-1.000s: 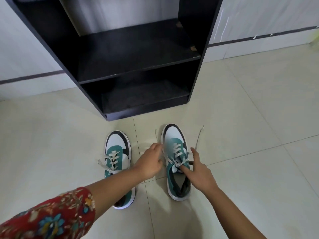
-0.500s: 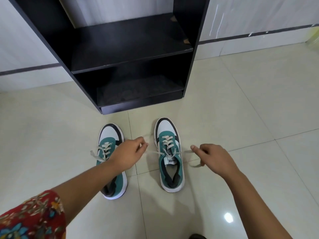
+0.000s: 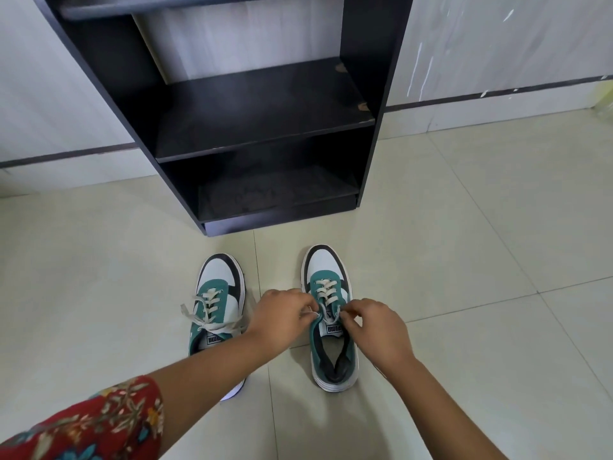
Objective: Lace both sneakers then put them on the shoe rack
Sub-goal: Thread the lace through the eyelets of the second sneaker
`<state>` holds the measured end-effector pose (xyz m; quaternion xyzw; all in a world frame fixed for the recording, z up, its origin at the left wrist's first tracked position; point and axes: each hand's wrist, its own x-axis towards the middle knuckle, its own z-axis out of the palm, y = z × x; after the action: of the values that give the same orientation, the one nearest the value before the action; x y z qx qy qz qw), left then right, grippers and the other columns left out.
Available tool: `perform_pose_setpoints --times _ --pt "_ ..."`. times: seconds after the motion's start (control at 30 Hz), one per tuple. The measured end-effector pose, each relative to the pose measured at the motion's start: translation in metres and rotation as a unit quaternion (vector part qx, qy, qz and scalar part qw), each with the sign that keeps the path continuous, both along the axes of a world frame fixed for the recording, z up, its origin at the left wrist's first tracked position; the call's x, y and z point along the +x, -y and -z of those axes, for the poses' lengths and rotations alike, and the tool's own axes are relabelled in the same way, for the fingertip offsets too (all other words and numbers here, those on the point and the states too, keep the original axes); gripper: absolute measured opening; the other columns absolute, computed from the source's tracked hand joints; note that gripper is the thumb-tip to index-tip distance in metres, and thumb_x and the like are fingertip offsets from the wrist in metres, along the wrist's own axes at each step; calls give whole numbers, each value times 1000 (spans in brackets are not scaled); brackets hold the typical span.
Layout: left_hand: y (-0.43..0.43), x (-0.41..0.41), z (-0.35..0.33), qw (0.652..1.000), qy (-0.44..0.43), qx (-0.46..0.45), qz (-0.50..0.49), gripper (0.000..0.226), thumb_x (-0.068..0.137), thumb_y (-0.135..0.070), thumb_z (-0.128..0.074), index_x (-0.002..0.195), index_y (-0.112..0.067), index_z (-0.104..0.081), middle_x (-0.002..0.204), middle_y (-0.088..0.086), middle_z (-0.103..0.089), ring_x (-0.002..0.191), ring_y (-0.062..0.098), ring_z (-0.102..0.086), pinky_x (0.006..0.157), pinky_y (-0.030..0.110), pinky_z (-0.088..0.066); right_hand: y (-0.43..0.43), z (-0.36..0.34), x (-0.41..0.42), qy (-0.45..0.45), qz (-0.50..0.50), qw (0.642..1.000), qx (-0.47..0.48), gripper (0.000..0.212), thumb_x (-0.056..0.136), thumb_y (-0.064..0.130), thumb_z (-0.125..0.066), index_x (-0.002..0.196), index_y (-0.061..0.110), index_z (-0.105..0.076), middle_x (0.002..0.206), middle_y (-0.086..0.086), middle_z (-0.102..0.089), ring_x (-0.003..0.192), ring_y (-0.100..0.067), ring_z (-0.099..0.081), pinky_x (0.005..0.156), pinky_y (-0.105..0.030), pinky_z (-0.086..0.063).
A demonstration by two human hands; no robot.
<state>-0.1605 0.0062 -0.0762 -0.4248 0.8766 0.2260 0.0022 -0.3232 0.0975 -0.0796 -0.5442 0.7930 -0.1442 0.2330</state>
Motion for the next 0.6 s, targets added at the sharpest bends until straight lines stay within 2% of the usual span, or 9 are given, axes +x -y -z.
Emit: perform_pose_setpoints --times 0.1,0.17,0.27,0.4,0.43,0.53,0.6 --pt "1 -1 1 998 25 -51 36 23 90 -37 -52 103 -29 -69 105 -7 -69 95 14 -62 101 30 -31 1 2 0 11 4 1000 3 22 88 36 -56 102 28 -70 101 5 -71 94 -16 -64 71 -28 -46" --pt "2 0 1 995 34 -80 45 23 91 -34 -50 102 -28 -69 104 -8 -68 95 14 -61 104 30 -28 0 3 -5 -7 2 1000 10 21 90 34 -54 99 25 -70 100 0 -69 92 -20 -63 69 -30 -47" --pt "8 15 2 989 92 -98 63 23 91 -26 -47 96 -24 -69 99 -5 -66 93 17 -62 110 37 -24 -5 6 -27 -30 64 997 11 20 93 31 -50 96 19 -66 99 -2 -64 88 -25 -61 65 -32 -45" --pt "14 43 13 961 197 -152 119 4 78 -21 -64 77 -23 -67 76 -4 -65 72 20 -65 108 51 -31 -18 18 -46 17 146 988 40 18 94 29 -48 90 18 -62 99 0 -62 80 -21 -56 63 -31 -39" --pt "14 46 14 957 214 -153 121 3 78 -21 -65 78 -23 -67 76 -4 -65 72 20 -65 109 54 -29 -20 21 -47 27 151 987 52 18 94 29 -47 90 18 -61 99 1 -61 81 -21 -56 63 -32 -39" --pt "13 51 16 950 247 -145 124 15 89 -20 -52 96 -17 -65 93 0 -64 91 25 -63 115 56 -13 -24 27 -47 62 163 983 57 18 94 29 -48 88 18 -60 98 2 -61 82 -22 -57 65 -32 -38" --pt "14 52 14 945 261 -159 117 17 91 -21 -49 99 -17 -64 96 0 -64 93 25 -62 116 57 -11 -25 30 -47 75 167 981 64 17 93 30 -49 85 20 -59 96 3 -61 82 -21 -57 65 -32 -37"
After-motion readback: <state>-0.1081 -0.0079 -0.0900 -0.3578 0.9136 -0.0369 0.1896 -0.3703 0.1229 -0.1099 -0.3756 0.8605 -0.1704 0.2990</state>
